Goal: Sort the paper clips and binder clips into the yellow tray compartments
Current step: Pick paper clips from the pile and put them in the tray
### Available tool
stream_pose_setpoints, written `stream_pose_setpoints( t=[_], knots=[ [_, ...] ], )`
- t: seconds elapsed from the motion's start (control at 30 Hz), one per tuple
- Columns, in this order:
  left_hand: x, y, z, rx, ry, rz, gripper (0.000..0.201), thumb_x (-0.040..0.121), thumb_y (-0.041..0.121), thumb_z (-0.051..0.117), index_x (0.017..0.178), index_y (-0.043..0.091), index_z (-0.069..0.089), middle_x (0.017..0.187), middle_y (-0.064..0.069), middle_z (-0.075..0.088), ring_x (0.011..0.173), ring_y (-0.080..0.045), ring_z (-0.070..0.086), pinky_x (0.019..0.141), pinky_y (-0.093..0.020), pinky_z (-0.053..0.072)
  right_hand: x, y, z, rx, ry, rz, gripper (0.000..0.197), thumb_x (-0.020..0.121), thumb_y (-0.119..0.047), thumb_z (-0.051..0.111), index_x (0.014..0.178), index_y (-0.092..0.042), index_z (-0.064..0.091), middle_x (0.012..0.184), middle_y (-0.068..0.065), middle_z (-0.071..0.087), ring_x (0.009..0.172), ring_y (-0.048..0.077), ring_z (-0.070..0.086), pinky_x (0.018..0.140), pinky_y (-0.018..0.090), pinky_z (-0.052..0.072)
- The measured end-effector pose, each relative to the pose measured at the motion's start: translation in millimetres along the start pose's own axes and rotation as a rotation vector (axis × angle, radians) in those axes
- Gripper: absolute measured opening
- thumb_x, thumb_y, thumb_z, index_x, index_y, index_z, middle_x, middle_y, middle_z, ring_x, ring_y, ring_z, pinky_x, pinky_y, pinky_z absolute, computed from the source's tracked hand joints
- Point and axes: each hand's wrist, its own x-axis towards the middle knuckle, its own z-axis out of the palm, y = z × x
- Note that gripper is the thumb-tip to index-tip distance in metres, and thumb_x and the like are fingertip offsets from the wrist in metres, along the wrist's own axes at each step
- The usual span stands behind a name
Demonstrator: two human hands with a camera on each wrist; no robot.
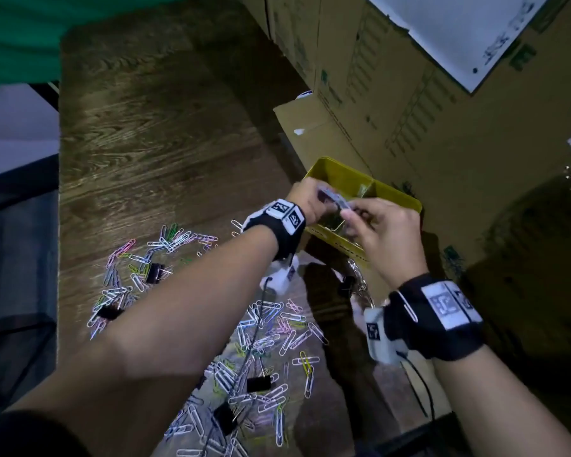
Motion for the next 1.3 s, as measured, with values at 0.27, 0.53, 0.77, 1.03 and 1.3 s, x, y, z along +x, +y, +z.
stream_pose_setpoints(
  t=[0.27, 0.53, 0.77, 1.03, 1.3],
  knots=[
    [-50, -21, 0, 0.150, 0.048, 0.383, 0.022, 0.086, 0.006, 0.054, 0.102, 0.007, 0.069, 0.102, -0.011, 0.068, 0.095, -0.025, 0.062, 0.086, -0.026, 0.044, 62, 5, 16, -0.283, -0.255, 0.136, 0.017, 0.091, -0.015, 0.061, 0.101, -0.005, 0.070, 0.089, 0.012, 0.071, 0.075, 0.019, 0.062, 0.080, 0.029, 0.052],
    [-164, -84, 13, 0.309, -0.216, 0.359, 0.034, 0.084, 0.021, 0.035, 0.099, 0.013, 0.064, 0.100, -0.005, 0.061, 0.091, -0.020, 0.059, 0.081, -0.035, 0.049, 76, 4, 52, -0.649, -0.469, 0.152, 0.019, 0.091, -0.009, 0.057, 0.107, -0.002, 0.065, 0.106, 0.021, 0.062, 0.091, 0.036, 0.060, 0.080, 0.040, 0.052],
    [-245, -132, 50, 0.664, -0.457, 0.414, 0.026, 0.083, 0.044, 0.043, 0.101, 0.029, 0.055, 0.101, 0.007, 0.057, 0.093, -0.012, 0.059, 0.080, -0.035, 0.051, 68, -1, 57, -0.678, -0.534, 0.136, 0.031, 0.090, 0.003, 0.050, 0.117, -0.006, 0.061, 0.116, 0.019, 0.061, 0.105, 0.036, 0.059, 0.090, 0.045, 0.052],
    [-265, -151, 62, 0.696, -0.378, 0.359, 0.021, 0.081, 0.020, 0.057, 0.101, 0.022, 0.059, 0.101, 0.004, 0.059, 0.091, -0.014, 0.057, 0.079, -0.034, 0.053, 24, -8, 63, -0.447, -0.542, -0.133, 0.026, 0.090, -0.016, 0.056, 0.113, -0.018, 0.066, 0.113, 0.008, 0.060, 0.099, 0.025, 0.059, 0.086, 0.039, 0.051],
    [-266, -159, 22, 0.807, -0.255, 0.143, 0.032, 0.077, 0.025, 0.067, 0.109, 0.025, 0.064, 0.115, 0.000, 0.063, 0.101, -0.015, 0.060, 0.089, -0.038, 0.049, -65, 3, 71, -0.664, -1.101, 0.009, 0.035, 0.083, -0.041, 0.066, 0.109, -0.018, 0.061, 0.113, 0.005, 0.064, 0.099, 0.021, 0.060, 0.087, 0.034, 0.048]
  ],
)
